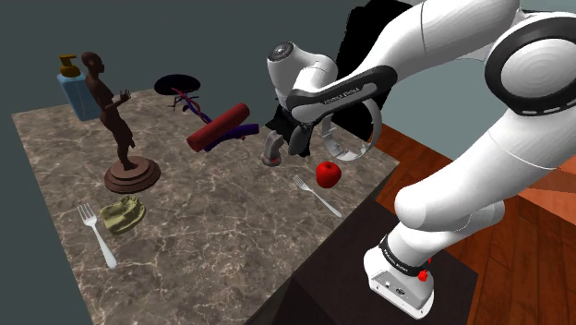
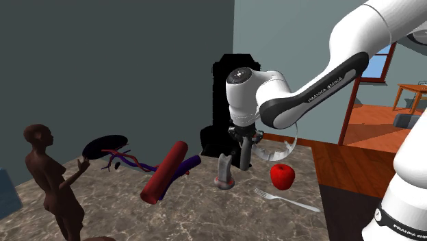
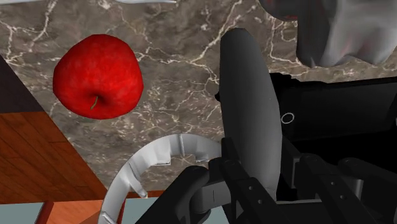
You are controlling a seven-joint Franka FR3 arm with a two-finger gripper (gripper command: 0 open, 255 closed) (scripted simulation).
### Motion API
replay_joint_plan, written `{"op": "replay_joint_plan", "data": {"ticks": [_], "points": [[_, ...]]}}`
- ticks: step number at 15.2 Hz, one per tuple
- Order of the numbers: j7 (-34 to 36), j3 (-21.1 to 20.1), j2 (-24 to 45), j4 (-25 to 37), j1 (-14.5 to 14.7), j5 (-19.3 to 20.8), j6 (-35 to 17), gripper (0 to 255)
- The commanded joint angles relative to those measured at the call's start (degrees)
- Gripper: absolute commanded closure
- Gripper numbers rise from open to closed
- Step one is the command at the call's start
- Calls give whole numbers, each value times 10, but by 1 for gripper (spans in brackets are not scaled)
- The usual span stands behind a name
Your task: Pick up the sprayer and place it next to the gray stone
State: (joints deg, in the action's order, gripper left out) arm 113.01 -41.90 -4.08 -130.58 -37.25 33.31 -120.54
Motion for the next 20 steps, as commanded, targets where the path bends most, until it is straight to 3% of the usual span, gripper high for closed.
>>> {"op": "replay_joint_plan", "data": {"ticks": [1, 11, 19, 20], "points": [[13, -1, 10, -6, -1, 12, -9, 255], [99, -1, 85, -23, -1, 96, -44, 255], [99, -1, 85, -23, -1, 96, -44, 255], [98, -1, 84, -23, -1, 96, -45, 0]]}}
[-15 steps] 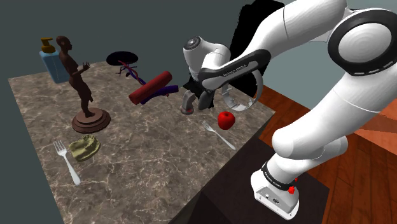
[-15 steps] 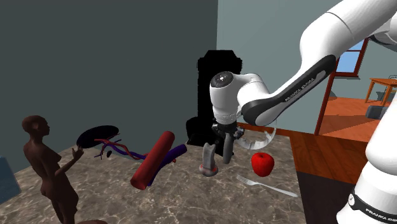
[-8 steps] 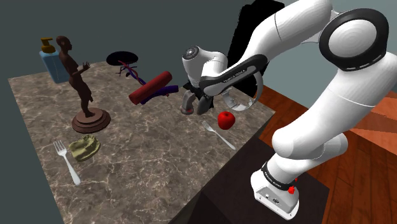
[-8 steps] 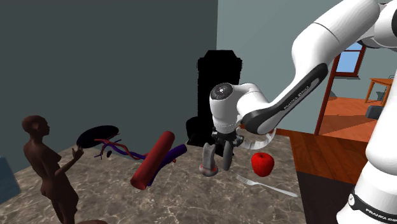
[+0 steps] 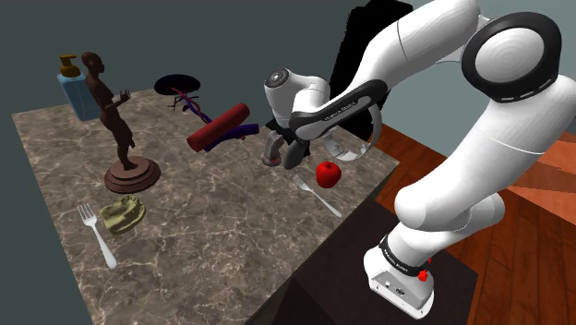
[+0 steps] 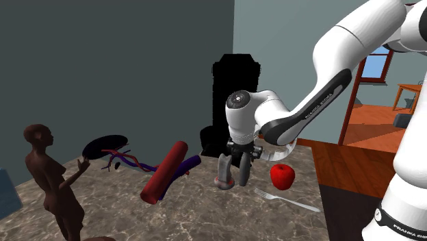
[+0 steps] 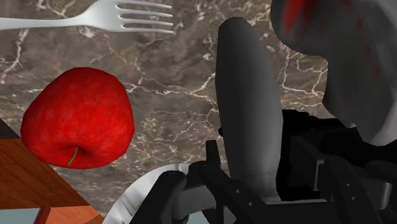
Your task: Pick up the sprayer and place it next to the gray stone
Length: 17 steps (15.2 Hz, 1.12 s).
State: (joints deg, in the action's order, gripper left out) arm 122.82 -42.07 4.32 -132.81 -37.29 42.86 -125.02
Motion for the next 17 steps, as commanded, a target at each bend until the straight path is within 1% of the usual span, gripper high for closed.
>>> {"op": "replay_joint_plan", "data": {"ticks": [1, 5, 8, 9, 17], "points": [[0, 1, 0, -1, -1, 0, 0, 0], [0, 1, 1, -1, 0, 0, 0, 0], [-34, -16, -41, 14, 9, -57, 35, 0], [-42, -19, -51, 19, 12, -71, 45, 0], [-42, -19, -51, 19, 13, -71, 45, 0]]}}
